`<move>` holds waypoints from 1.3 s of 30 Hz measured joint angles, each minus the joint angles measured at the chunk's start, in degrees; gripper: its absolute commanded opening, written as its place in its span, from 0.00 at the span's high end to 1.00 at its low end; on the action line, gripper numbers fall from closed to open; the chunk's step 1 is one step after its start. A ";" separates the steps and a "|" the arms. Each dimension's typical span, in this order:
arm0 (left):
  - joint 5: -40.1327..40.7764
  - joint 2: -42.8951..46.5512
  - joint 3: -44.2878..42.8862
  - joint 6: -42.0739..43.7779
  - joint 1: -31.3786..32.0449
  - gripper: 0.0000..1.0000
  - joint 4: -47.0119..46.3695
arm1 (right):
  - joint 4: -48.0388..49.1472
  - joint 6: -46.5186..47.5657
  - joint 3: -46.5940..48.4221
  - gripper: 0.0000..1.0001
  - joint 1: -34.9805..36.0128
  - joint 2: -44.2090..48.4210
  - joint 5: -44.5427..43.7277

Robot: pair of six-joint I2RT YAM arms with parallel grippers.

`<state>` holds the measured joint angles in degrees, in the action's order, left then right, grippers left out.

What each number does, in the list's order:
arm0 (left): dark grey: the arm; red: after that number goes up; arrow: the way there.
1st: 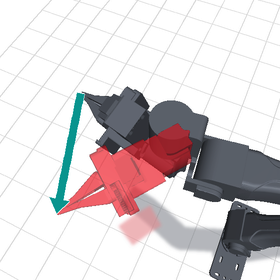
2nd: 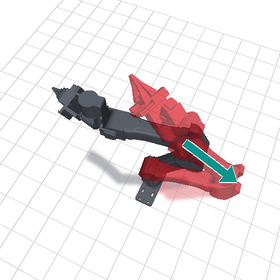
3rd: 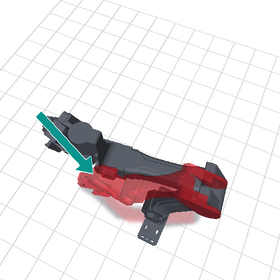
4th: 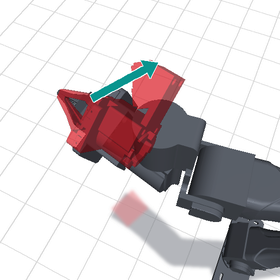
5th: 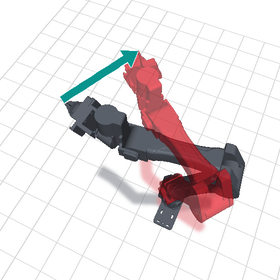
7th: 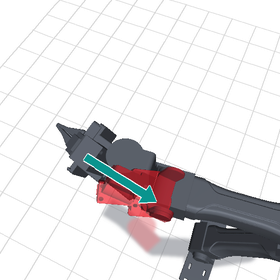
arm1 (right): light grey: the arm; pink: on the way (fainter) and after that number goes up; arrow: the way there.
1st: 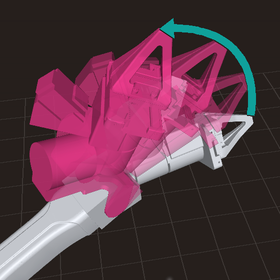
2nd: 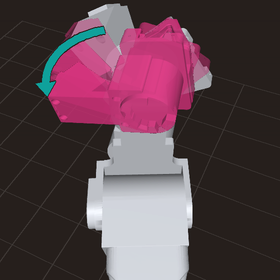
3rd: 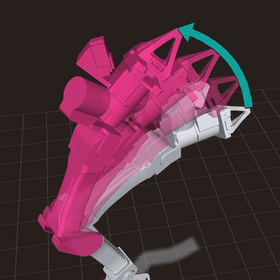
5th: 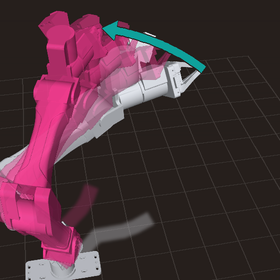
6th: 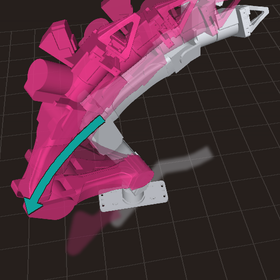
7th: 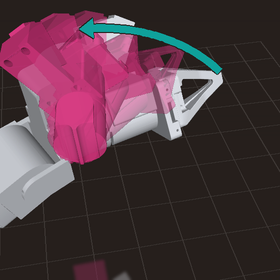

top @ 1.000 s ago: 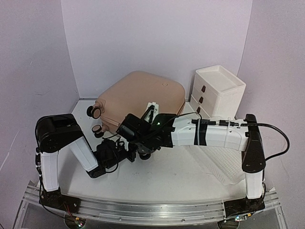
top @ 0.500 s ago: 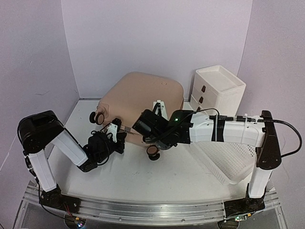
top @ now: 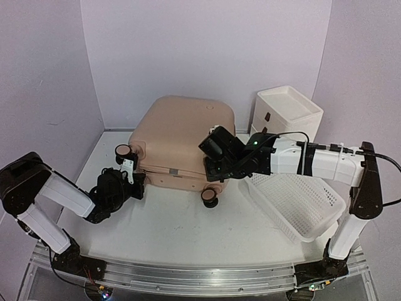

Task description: Open, take out, and arrange the luggage

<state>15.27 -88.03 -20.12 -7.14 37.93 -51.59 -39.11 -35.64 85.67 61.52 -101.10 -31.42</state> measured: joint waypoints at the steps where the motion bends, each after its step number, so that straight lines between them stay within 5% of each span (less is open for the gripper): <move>1: -0.42 0.68 0.02 0.17 -0.22 1.00 0.98 | 0.20 0.57 -0.17 1.00 -0.35 0.13 0.74; 17: -8.81 11.93 4.57 -4.07 -7.04 1.00 7.30 | 3.54 3.17 -3.08 1.00 -3.52 2.58 6.88; 39: -21.55 4.96 -5.49 -12.48 -22.16 1.00 14.47 | 6.05 11.15 -4.24 1.00 -5.46 3.26 10.36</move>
<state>-6.28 -83.07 -25.61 -19.62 15.77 -37.12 -33.06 -24.49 81.43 56.05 -97.84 -21.06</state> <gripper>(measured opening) 0.019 0.528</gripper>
